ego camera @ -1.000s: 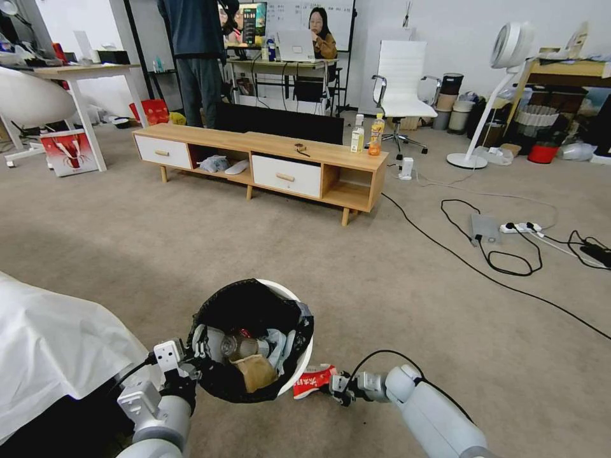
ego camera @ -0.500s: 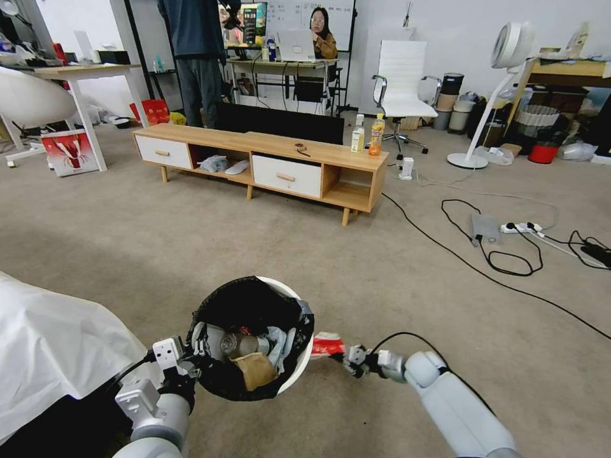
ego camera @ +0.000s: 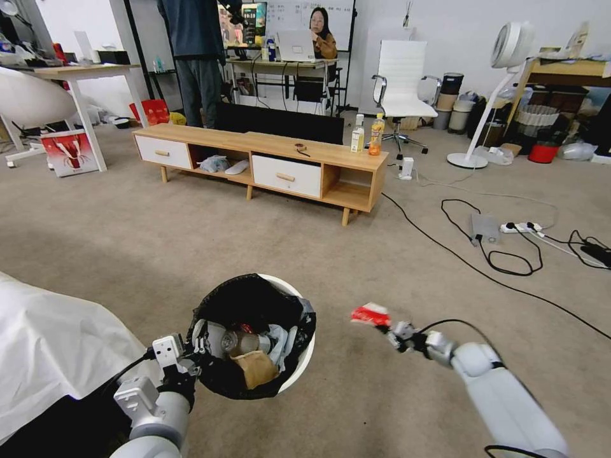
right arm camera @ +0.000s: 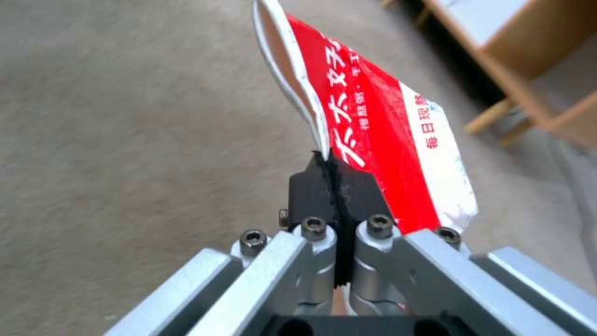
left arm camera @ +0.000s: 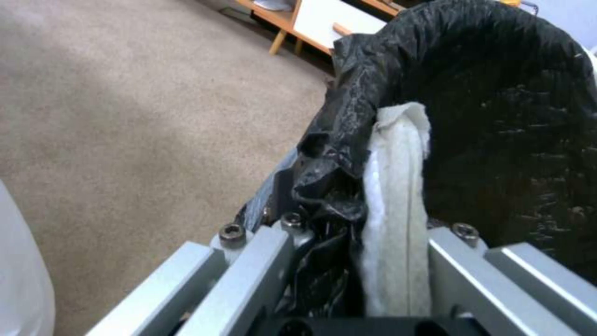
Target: Pick up the trash bin and place the garbage on the floor into it.
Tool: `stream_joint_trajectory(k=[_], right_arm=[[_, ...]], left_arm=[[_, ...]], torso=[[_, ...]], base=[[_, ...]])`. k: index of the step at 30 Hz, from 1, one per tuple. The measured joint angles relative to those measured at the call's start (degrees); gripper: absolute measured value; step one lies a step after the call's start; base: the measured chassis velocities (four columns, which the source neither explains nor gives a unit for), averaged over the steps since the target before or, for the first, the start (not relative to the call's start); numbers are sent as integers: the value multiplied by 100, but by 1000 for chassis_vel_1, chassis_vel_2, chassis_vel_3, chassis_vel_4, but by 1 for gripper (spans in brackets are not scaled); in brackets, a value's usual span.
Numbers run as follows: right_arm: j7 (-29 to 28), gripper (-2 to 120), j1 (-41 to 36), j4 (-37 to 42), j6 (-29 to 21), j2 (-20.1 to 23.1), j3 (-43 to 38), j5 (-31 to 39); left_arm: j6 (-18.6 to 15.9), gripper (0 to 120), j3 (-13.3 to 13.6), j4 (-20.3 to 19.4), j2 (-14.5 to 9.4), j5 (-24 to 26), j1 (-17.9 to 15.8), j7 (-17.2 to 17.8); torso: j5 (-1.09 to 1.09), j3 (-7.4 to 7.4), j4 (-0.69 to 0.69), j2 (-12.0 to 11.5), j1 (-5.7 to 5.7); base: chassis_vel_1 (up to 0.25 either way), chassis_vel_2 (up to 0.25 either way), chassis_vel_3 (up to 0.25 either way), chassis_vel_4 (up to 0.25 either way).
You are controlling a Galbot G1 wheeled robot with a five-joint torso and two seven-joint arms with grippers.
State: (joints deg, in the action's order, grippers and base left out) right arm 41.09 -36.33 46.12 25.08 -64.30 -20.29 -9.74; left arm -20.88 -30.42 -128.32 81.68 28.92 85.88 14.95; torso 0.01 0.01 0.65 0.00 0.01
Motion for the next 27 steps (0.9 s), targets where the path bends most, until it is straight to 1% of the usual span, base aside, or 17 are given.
stream_joint_trajectory(k=[2,4,7,9,11,12,13,14,15,16,18,20,22,23,24,26,27], right_arm=[[19,0,-105,460,-5,218,-169,379],[42,0,-144,732,43,294,-218,612],[88,0,-165,1056,129,325,-272,816],[102,0,-167,1652,175,372,-284,1139],[99,0,-167,1841,163,393,-265,1238],[95,0,-172,2253,84,437,-202,1442],[95,0,-172,2253,84,437,-202,1442],[85,0,-194,2596,-7,479,-130,1607],[60,0,-223,2923,-91,512,-43,1762],[60,0,-223,2923,-91,512,-43,1762],[-26,0,-302,3533,-236,565,186,2078],[-56,0,-325,3726,-272,576,272,2169],[-162,0,-382,4294,-341,633,562,2421],[-162,0,-382,4294,-341,633,562,2421],[-188,0,-426,4618,-398,664,697,2542],[-193,0,-452,4765,-429,676,750,2591],[-199,0,-511,5070,-505,694,860,2705]], left_arm=[[-20,6,18,42,-10,13,-44,6],[-29,6,25,62,-14,20,-62,7],[-43,6,30,85,-19,31,-84,8],[-60,6,28,118,-35,45,-109,16],[-62,6,26,129,-39,46,-115,17],[-66,6,26,150,-40,48,-126,18],[-66,6,26,150,-40,48,-126,18],[-67,6,27,169,-38,48,-132,18],[-68,6,29,183,-30,48,-136,19],[-68,6,29,183,-30,48,-136,19],[-69,6,34,202,-18,44,-139,20],[-69,6,33,207,-16,43,-138,20],[-70,6,28,218,-15,39,-128,21],[-70,6,28,218,-15,39,-128,21],[-70,6,21,225,-17,35,-114,21],[-70,6,18,228,-17,33,-107,21],[-70,6,12,239,-17,27,-93,21]], torso=[[0,0,-1,0,0],[-1,0,-1,0,0],[-1,0,-1,0,0],[-1,0,-5,0,0],[-2,0,-4,0,0],[-1,0,-4,0,0],[-1,0,-4,0,0],[-2,0,-1,0,0],[-3,0,-2,0,0],[-3,0,-2,0,0],[-3,0,-3,0,0],[-2,0,-3,0,0],[-2,0,-3,0,0],[-2,0,-3,0,0],[-2,0,-3,0,0],[-2,0,-3,0,0],[-2,0,-3,0,-1]], base=[[0,0,0,0],[0,0,0,0],[0,0,0,0],[0,0,0,0],[0,0,0,0],[0,0,0,0],[0,0,0,0],[0,0,0,0],[0,0,0,0],[0,0,0,0],[0,0,0,0],[0,0,0,0],[0,0,0,0],[0,0,0,0],[0,0,0,0],[0,0,0,0],[0,0,0,0]])
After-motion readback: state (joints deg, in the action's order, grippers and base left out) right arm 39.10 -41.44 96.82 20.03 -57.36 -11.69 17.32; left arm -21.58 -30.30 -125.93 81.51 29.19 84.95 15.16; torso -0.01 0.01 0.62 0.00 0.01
